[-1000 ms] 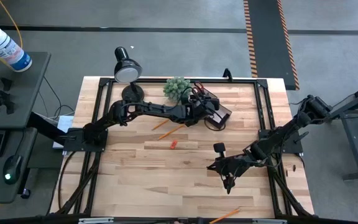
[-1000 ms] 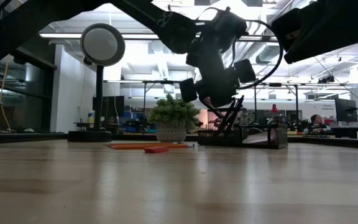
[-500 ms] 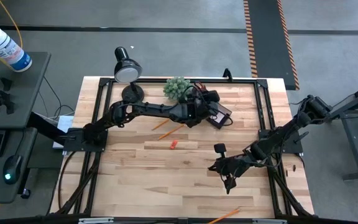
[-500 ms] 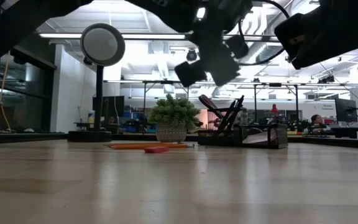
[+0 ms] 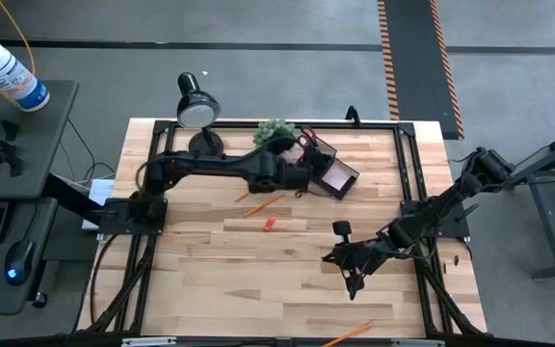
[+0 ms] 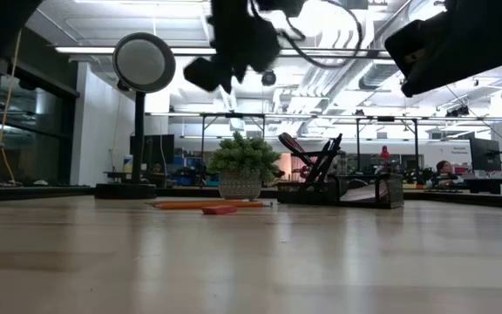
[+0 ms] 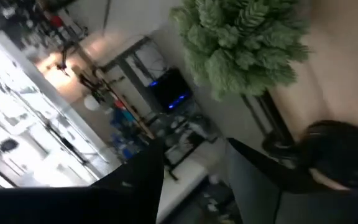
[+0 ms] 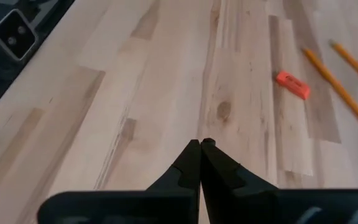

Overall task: Pick and place office supplies into organizer
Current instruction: Put the top left yellow pencil into the black desk organizer

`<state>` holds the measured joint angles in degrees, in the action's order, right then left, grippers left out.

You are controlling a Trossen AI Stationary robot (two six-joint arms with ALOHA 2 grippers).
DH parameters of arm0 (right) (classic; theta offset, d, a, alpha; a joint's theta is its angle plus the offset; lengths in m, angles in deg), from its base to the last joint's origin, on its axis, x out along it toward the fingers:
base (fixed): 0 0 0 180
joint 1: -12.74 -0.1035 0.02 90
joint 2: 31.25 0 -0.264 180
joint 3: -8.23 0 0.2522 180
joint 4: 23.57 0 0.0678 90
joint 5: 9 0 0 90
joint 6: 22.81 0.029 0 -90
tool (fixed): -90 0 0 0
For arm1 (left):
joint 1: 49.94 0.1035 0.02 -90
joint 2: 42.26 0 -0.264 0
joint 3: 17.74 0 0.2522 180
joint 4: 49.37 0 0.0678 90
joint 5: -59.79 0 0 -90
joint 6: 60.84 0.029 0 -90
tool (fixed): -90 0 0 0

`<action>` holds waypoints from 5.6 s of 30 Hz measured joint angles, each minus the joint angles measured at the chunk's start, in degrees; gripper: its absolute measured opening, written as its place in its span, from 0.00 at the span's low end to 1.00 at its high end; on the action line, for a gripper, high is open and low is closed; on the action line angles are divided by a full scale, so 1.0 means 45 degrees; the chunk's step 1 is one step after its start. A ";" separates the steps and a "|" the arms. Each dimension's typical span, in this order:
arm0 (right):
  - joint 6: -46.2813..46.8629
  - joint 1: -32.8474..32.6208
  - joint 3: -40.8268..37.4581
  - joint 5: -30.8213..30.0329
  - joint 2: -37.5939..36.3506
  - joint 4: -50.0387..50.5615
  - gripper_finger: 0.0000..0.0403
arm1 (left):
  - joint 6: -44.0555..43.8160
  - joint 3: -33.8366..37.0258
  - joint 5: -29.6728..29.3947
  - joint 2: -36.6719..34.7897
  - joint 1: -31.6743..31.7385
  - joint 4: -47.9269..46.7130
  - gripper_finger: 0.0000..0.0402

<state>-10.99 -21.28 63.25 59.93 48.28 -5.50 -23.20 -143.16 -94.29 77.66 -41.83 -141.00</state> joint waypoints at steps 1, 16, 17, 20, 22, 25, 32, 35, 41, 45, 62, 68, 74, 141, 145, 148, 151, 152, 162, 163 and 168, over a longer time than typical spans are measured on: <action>-0.0013 0.0000 0.0000 -0.0120 0.0000 -0.0052 0.00 | -0.0738 -0.0001 -0.0018 -0.0147 -0.0179 -0.0406 0.38; -0.0019 0.0379 0.0000 -0.0537 0.0000 -0.0459 0.00 | -0.6870 0.1265 -0.1118 -0.0773 -0.3176 -0.2000 0.29; 0.0144 0.0440 0.0000 -0.0538 0.0000 -0.0459 0.00 | -0.7384 0.1686 -0.1270 -0.0773 -0.3336 -0.2049 0.29; 0.0775 0.0658 0.0000 -0.0536 0.0000 -0.0475 0.00 | -0.9047 0.3245 -0.1754 -0.0951 -0.3700 -0.2020 0.30; 0.1132 0.0743 0.0000 -0.0531 0.0000 -0.0550 0.00 | -1.0531 0.4261 -0.2010 -0.1023 -0.3857 -0.1998 0.30; 0.1573 0.0845 0.0000 -0.0536 0.0000 -0.0566 0.00 | -1.2060 0.5875 -0.1732 -0.1368 -0.4029 -0.1764 0.30; 0.1594 0.0894 0.0000 -0.0651 0.0000 -0.0866 0.00 | -1.2656 0.8821 -0.0072 -0.2583 -0.5004 0.1318 0.30; 0.1292 0.0899 0.0000 -0.0675 0.0000 -0.0930 0.00 | -1.2222 0.9711 0.0571 -0.3133 -0.5547 0.3297 0.30; 0.0557 0.0899 0.0000 -0.0671 0.0000 -0.1019 0.00 | -1.1307 1.0870 0.1812 -0.4392 -0.5446 0.5484 0.30; 0.0095 0.0899 0.0000 -0.0666 0.0005 -0.1013 0.00 | -0.9834 1.1670 0.4081 -0.5578 -0.4466 0.7372 0.28; -0.0749 0.0899 0.0000 -0.0638 0.0005 -0.0785 0.00 | -0.9345 1.2687 1.0813 -0.7146 0.0483 0.8658 0.13; -0.0974 0.0899 0.0000 -0.0667 0.0005 -0.0733 0.00 | -0.9212 1.2672 1.0101 -0.7155 0.0531 1.0001 0.13; -0.0966 0.0899 0.0000 -0.0672 0.0005 -0.0731 0.00 | -0.9981 1.2727 0.8352 -0.7155 0.0258 0.9526 0.13; -0.1389 0.0899 0.0000 -0.0692 0.0010 -0.1314 0.00 | -1.5462 2.2398 0.5811 -0.6623 -0.2888 2.4535 0.13; -0.1393 0.0899 0.0000 -0.0696 0.0010 -0.1372 0.00 | -1.5547 2.2396 0.5654 -0.6439 -0.2893 2.4799 0.13; -0.1396 0.0899 0.0000 -0.0706 0.0010 -0.1451 0.00 | -1.5570 2.2396 0.5584 -0.6422 -0.2893 2.4821 0.13; -0.1415 0.0899 0.0000 -0.0707 0.0010 -0.1521 0.00 | -1.5688 2.2396 0.5540 -0.6422 -0.2893 2.4816 0.13; -0.1457 0.0899 0.0000 -0.0712 0.0010 -0.1545 0.00 | -1.5730 2.2396 0.5527 -0.6422 -0.2893 2.4815 0.13; -0.1539 0.0899 0.0000 -0.0628 0.0010 -0.1610 0.00 | -1.5732 2.2069 0.5220 -0.6398 -0.2878 2.4868 0.13; -0.1539 0.0899 0.0000 -0.0628 0.0010 -0.1615 0.00 | -1.5618 2.1968 0.5163 -0.6398 -0.2878 2.4817 0.13; -0.1534 0.0899 0.0000 -0.0619 0.0010 -0.1615 0.00 | -1.5484 2.1626 0.5124 -0.6398 -0.2651 2.3860 0.13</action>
<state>-17.90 -17.23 63.25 57.14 48.32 -12.77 -92.88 -45.84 -71.23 48.87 -53.76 -33.63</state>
